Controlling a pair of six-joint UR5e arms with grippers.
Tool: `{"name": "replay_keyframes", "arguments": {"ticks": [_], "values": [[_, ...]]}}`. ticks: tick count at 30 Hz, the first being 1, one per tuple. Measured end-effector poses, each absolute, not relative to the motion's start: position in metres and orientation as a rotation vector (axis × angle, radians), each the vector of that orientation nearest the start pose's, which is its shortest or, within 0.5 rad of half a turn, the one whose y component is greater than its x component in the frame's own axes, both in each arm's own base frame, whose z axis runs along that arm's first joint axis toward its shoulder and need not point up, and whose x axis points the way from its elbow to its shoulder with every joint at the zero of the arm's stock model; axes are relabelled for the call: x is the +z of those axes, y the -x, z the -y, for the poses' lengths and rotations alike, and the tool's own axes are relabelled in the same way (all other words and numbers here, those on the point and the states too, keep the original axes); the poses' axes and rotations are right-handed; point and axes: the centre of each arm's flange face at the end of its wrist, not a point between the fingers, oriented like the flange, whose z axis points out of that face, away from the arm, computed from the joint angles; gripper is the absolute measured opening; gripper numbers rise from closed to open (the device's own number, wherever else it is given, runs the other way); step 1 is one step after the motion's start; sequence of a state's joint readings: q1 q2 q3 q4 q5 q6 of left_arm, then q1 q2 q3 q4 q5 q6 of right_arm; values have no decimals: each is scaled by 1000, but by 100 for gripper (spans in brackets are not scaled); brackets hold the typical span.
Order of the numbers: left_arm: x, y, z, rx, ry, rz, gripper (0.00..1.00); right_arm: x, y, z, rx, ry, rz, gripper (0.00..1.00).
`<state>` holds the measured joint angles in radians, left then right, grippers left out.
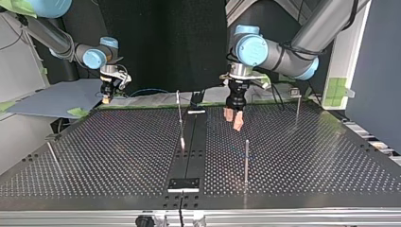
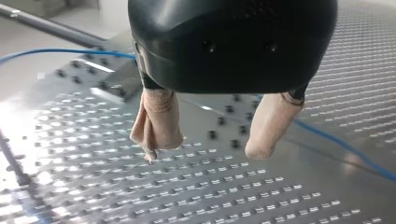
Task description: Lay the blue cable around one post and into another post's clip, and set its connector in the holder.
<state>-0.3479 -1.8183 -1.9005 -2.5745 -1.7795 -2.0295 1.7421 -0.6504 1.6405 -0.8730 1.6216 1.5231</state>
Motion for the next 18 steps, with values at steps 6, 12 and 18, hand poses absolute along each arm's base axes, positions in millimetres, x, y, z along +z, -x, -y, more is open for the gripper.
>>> {"name": "replay_keyframes", "arguments": {"ticks": [6, 12, 18], "values": [[289, -459, 272, -475, 349, -1502, 98, -18, -236, 610, 1197, -1412, 1185, 0], [320, -459, 262, -522, 412, -1400, 98, -19, -235, 609, 1197, -1413, 1184, 0], [349, -456, 263, -617, 410, -1314, 98, -19, -235, 610, 1196, -1412, 1184, 0]]}}
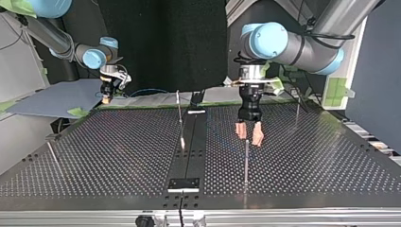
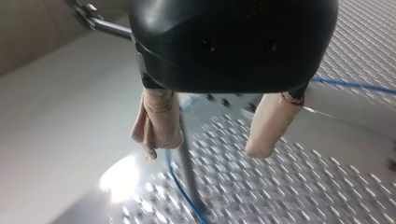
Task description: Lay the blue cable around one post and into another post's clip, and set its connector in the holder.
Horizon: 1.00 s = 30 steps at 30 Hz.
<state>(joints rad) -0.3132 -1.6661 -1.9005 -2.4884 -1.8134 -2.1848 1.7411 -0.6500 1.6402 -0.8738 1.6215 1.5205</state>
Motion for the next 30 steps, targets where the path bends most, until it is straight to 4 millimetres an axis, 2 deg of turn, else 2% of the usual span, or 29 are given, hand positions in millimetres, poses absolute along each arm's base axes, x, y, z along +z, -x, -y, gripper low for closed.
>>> {"name": "replay_keyframes", "arguments": {"ticks": [5, 11, 15, 21, 30], "values": [[344, -461, 268, -684, 408, -1303, 98, -19, -235, 610, 1195, -1412, 1184, 0], [310, -469, 264, -690, 482, -1348, 98, -19, -234, 610, 1192, -1414, 1187, 0], [300, -476, 256, -696, 530, -1352, 98, -19, -234, 610, 1192, -1415, 1188, 0], [300, -487, 241, -731, 571, -1332, 98, -19, -234, 610, 1194, -1411, 1186, 0], [320, -496, 254, -864, 579, -1294, 98, -19, -234, 610, 1191, -1413, 1184, 0]]}}
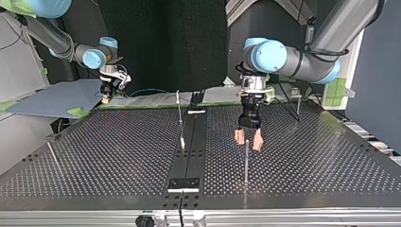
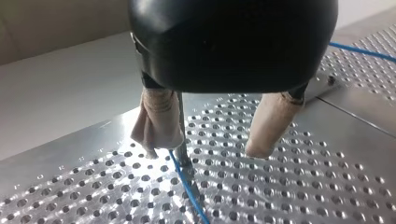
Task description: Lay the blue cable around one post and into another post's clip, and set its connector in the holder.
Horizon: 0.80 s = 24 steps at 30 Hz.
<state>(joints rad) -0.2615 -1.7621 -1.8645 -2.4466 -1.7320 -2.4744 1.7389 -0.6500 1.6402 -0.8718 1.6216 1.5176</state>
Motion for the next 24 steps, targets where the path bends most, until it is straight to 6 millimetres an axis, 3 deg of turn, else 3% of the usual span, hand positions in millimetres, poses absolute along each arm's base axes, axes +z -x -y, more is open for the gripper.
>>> {"name": "replay_keyframes", "arguments": {"ticks": [9, 18, 24], "values": [[327, -505, 249, -908, 651, -1257, 98, -19, -234, 610, 1193, -1412, 1185, 0], [315, -526, 263, -962, 724, -1284, 98, -19, -234, 610, 1192, -1413, 1186, 0], [314, -540, 257, -974, 786, -1256, 98, -19, -234, 610, 1192, -1413, 1183, 0]]}}
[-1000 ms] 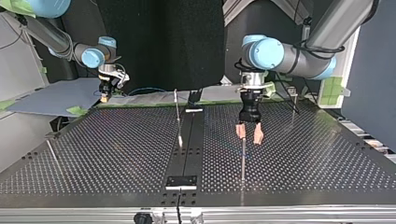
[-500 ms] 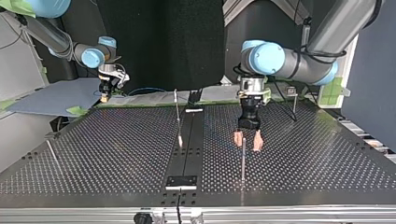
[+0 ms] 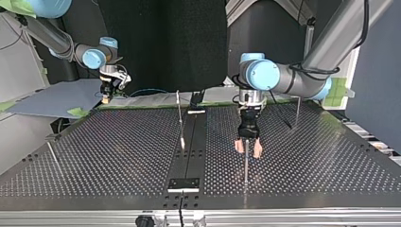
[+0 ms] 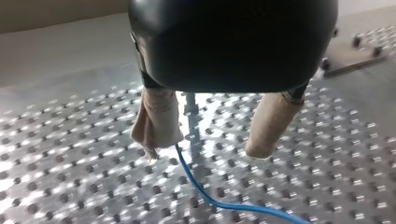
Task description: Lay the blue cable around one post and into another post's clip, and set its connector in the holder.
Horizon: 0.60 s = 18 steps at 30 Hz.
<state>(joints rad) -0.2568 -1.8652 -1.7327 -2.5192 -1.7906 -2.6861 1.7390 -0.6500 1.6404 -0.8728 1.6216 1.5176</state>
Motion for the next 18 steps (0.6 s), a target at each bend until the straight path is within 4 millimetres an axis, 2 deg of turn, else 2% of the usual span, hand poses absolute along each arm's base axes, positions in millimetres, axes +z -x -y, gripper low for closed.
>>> {"name": "replay_keyframes", "arguments": {"ticks": [7, 18], "values": [[323, -551, 245, -996, 840, -1218, 98, -19, -234, 610, 1191, -1414, 1184, 0], [321, -557, 234, -1036, 902, -1197, 98, -19, -234, 610, 1191, -1415, 1184, 0]]}}
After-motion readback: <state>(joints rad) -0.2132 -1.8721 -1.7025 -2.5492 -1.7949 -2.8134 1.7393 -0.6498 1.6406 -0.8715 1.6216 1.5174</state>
